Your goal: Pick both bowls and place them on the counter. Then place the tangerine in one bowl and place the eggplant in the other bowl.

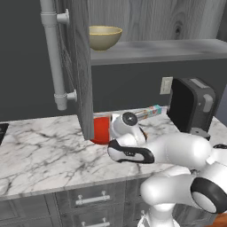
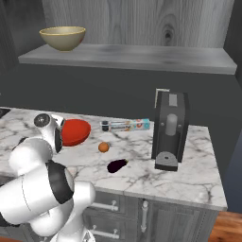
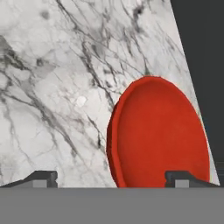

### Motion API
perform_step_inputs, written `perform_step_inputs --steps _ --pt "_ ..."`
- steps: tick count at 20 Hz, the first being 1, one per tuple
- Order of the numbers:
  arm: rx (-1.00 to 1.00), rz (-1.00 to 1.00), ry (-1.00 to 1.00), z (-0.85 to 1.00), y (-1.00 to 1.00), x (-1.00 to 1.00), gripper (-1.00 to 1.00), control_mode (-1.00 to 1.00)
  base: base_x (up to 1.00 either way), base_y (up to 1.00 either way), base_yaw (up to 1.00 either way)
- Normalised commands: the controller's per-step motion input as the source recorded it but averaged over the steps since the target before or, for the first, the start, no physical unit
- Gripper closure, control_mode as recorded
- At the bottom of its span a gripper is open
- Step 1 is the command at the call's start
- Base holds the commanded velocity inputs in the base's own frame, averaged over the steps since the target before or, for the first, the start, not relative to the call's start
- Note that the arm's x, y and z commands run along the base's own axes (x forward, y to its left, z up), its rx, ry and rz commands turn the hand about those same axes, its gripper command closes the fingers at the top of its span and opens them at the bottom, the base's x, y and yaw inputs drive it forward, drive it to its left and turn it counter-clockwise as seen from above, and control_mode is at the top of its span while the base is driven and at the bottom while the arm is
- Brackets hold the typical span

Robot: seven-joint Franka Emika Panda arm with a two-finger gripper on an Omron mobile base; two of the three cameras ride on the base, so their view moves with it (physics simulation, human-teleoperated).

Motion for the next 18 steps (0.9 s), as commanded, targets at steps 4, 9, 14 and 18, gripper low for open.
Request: perform_step_inputs --steps 4,9,14,18 --pt "0.01 0.00 -0.05 0.99 -0.12 -0.32 -1.00 -1.00 0.00 0.00 0.00" --pt "0.01 0.04 -0.05 0.96 -0.14 -0.49 -1.00 -1.00 0.00 0.00 0.00" --pt "0.00 0.12 -0.09 0.52 -0.09 -0.82 -1.00 -1.00 0.00 0.00 0.00" --pt "0.00 0.15 -0.05 0.38 -0.10 -0.80 -1.00 -1.00 0.00 0.00 0.00"
